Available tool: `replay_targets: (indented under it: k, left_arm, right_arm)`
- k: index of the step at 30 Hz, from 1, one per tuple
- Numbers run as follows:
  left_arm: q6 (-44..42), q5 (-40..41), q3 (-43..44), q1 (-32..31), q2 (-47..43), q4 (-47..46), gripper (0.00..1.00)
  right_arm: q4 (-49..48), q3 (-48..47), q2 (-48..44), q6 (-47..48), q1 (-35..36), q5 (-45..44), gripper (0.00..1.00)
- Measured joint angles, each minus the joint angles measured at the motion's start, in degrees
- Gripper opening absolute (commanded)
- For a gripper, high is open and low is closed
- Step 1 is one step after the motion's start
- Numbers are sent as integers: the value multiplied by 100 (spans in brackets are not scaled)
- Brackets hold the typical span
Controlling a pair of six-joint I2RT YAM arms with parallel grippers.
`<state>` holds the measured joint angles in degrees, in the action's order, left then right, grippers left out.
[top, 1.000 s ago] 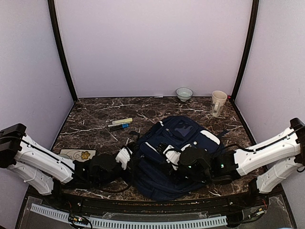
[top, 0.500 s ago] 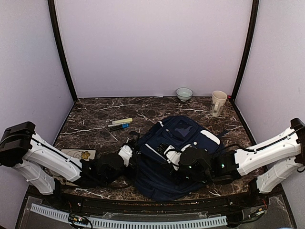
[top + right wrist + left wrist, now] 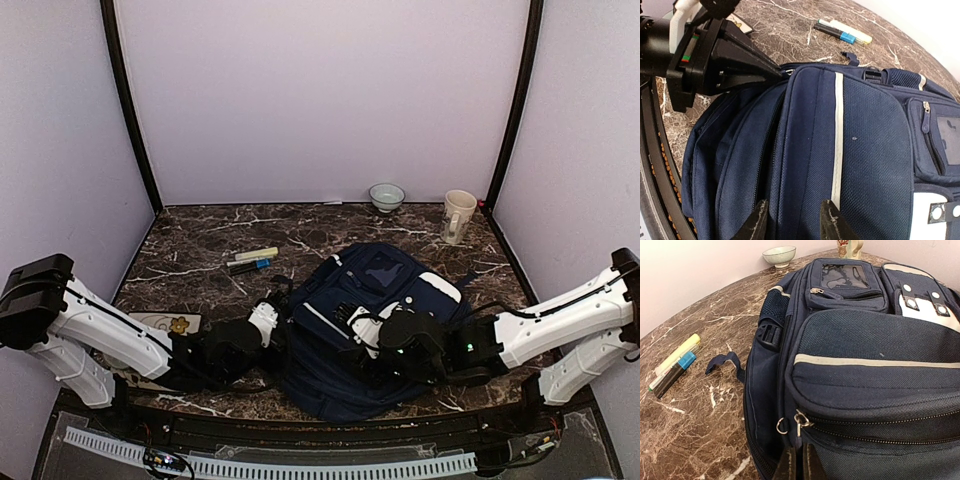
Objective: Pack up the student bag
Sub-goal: Unzip the second largest pocket of the student bag, then pick up the pen at the center of the board.
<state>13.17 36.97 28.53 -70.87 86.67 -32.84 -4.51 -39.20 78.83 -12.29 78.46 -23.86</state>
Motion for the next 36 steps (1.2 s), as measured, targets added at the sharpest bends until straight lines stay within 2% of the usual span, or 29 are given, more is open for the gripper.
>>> replay_targets:
  k: [4,9,10,11,13,14,15,16,23,27,32,36]
  left_arm:
    - [0,-9,0,0,0,2,0]
    - [0,-48,0,0,-2,15,1]
    - [-2,-57,0,2,-2,17,7]
    - [-4,-76,0,2,-9,28,18]
    - [-35,-105,4,13,-35,101,64]
    - [-48,-92,4,26,-66,203,83]
    - [-28,-55,15,42,-111,330,93]
    - [-20,-22,35,66,-162,492,98]
    - [133,354,905,334,-291,2116,98]
    - [127,302,1237,761,-291,2752,97]
    - [-111,-142,1539,1576,-214,3156,96]
    - [-444,-868,1847,2280,-24,3169,95]
  right_arm:
    - [48,0,70,-24,0,-15,30]
    - [68,-4,79,-92,11,-66,7]
    - [68,-4,79,-66,15,-63,5]
    - [63,-7,79,-101,17,-57,3]
    - [63,-11,79,-81,20,-37,2]
    - [68,-11,79,-59,20,-28,2]
    - [70,-11,79,-28,20,-20,2]
    - [70,-11,79,-17,20,-13,2]
    - [46,-11,81,96,20,-13,2]
    - [-7,-13,125,133,20,4,2]
    - [-129,-13,310,203,20,92,2]
    - [-229,-22,516,264,20,221,2]
